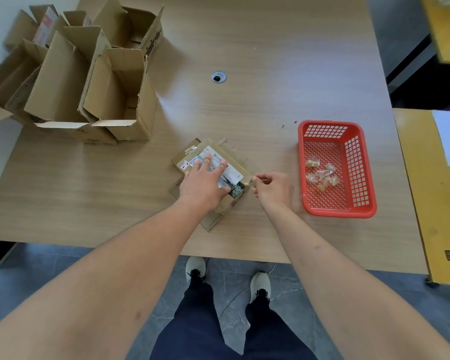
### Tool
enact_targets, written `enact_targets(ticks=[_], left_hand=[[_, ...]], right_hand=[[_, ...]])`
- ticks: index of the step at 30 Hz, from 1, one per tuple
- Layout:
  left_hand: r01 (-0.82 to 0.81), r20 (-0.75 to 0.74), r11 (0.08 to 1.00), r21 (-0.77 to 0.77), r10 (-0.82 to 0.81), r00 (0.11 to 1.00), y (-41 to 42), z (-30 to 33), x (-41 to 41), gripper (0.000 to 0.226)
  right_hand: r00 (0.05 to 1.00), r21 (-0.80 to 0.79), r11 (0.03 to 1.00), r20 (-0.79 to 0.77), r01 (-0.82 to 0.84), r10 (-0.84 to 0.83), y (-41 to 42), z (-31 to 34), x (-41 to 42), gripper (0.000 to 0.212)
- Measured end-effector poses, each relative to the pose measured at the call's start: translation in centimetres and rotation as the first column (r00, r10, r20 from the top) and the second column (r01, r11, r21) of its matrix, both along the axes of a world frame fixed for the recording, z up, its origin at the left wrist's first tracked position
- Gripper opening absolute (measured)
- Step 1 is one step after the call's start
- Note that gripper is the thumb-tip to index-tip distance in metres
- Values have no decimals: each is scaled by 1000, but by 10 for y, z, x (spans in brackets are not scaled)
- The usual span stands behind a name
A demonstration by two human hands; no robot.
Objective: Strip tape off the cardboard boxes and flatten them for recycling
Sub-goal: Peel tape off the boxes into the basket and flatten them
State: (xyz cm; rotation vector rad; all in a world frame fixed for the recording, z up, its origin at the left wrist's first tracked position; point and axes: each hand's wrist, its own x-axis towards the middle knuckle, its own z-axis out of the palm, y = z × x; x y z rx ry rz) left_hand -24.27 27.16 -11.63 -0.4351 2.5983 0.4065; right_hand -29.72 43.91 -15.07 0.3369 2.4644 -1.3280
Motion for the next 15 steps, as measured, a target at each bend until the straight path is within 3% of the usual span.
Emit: enact_targets(ticks=[4, 10, 15], left_hand=[[1, -4, 1000, -3, -1, 1000, 0, 0, 0, 74], [-1, -10, 1000, -18, 1, 1000, 1, -2, -1, 75], [-22, 1, 1000, -17, 22, 1000, 3, -3, -4, 76]], right_hand=[[986, 103, 983, -64, -150, 157, 0, 9, 5, 16], [990, 226, 970, -82, -91, 112, -5, 12, 10, 13], [888, 342, 907, -293, -247, 353, -5, 8, 22, 13]])
